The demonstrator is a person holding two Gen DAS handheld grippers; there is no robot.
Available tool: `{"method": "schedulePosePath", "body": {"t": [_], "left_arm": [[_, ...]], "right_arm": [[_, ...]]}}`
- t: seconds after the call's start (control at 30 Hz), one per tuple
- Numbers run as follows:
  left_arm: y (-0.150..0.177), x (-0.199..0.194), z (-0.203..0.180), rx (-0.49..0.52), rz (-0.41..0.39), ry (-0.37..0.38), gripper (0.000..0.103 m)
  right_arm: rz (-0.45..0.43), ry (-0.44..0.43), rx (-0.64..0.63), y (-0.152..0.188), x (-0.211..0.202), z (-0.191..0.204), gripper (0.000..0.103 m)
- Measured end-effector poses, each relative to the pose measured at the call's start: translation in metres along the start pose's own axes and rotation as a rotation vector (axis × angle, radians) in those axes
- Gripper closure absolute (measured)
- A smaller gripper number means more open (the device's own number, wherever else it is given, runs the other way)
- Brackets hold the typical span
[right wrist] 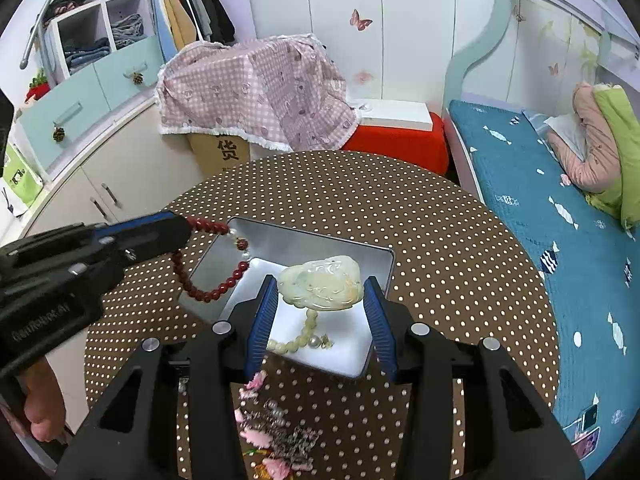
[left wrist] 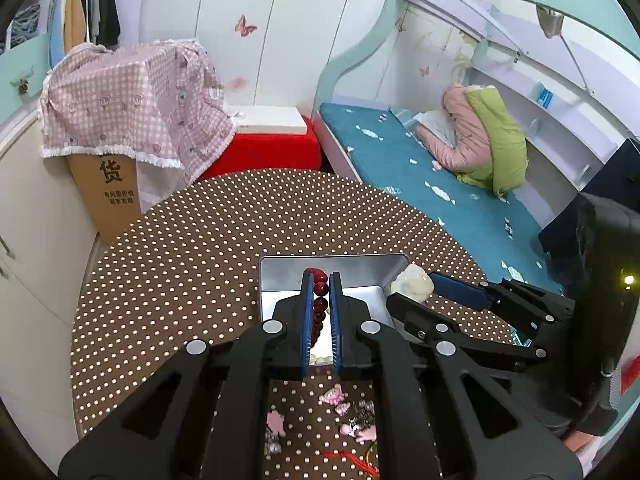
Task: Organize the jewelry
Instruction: 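Lower the red bracelet and jade pendant into the tray and open both grippers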
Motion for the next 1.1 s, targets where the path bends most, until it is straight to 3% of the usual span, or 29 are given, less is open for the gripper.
{"method": "schedulePosePath", "body": {"t": [0.5, 0.7, 1.1], "left_arm": [[0.005, 0.055, 0.005, 0.007, 0.108, -0.024, 0.094], [0.007, 0.053, 0.008, 0.0, 0.103, -0.059, 0.077], [0.015, 0.037, 0.011, 0.006, 0.091, -0.07, 0.066]], "right_arm": [[0.068, -0.027, 0.007, 0.002, 0.028, -0.012, 0.06], [0.059, -0.016, 0.007, 0.001, 0.024, -0.014, 0.057], [0.036, -0.013, 0.011, 0.004, 0.009, -0.011, 0.055]]}}
Point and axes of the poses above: each gripper's, at about its wrist camera, not at the fingertips, and x roughly the way its jaws point, z to its left, y to its underside, the point moved 5 cm from there along x, roughly the way its jaws point, and after that the axes turned 12 degrees about -y, right-handed, at the moved point
